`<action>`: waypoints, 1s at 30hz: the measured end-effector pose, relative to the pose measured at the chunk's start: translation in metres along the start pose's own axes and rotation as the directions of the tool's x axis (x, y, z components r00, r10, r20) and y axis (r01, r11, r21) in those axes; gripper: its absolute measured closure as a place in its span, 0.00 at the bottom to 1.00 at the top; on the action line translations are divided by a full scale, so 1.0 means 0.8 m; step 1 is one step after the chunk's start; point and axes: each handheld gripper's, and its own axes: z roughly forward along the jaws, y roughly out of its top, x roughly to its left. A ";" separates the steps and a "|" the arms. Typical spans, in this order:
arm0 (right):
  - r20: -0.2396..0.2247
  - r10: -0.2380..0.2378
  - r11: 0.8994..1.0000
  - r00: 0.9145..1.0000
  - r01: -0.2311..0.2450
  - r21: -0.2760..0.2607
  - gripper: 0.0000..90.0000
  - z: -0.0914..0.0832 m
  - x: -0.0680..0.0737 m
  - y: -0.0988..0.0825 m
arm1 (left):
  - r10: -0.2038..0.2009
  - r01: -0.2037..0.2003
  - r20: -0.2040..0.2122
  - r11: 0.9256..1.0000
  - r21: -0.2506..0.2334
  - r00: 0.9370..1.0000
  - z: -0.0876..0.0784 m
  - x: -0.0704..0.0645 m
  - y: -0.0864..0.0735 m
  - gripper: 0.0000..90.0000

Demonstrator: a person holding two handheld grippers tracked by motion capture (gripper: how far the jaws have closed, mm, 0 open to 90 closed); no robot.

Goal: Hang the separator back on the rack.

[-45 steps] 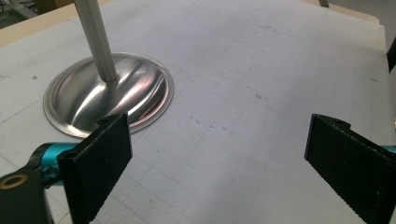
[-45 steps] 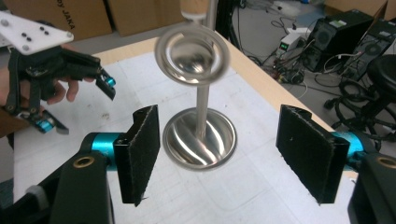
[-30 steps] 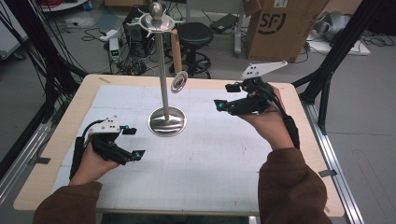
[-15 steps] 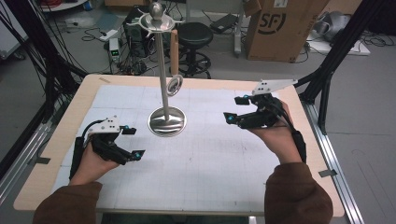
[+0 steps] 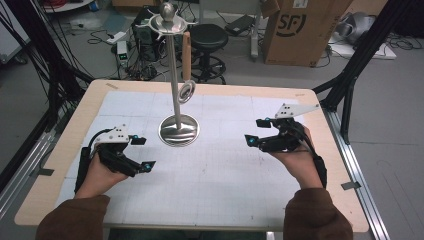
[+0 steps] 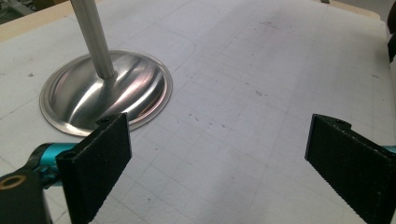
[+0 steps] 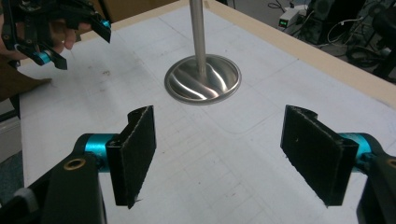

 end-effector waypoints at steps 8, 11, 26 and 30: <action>0.000 0.025 1.000 1.000 -0.025 0.000 0.27 0.007 -0.002 -0.029 | -0.003 0.003 -0.002 1.000 0.000 1.000 0.000 0.000 -0.001 0.09; 0.001 0.035 0.999 0.999 -0.035 -0.001 0.27 0.007 -0.003 -0.038 | -0.003 0.003 -0.003 1.000 0.001 1.000 0.000 0.000 -0.001 0.09; -0.006 0.096 0.995 0.995 -0.096 0.010 0.22 0.018 -0.003 -0.081 | -0.002 0.002 -0.006 1.000 -0.002 1.000 0.000 0.000 -0.002 0.09; -0.014 0.099 0.995 0.995 -0.099 0.001 0.22 0.019 -0.001 -0.083 | -0.004 0.004 -0.009 1.000 -0.001 1.000 -0.002 0.000 -0.002 0.09</action>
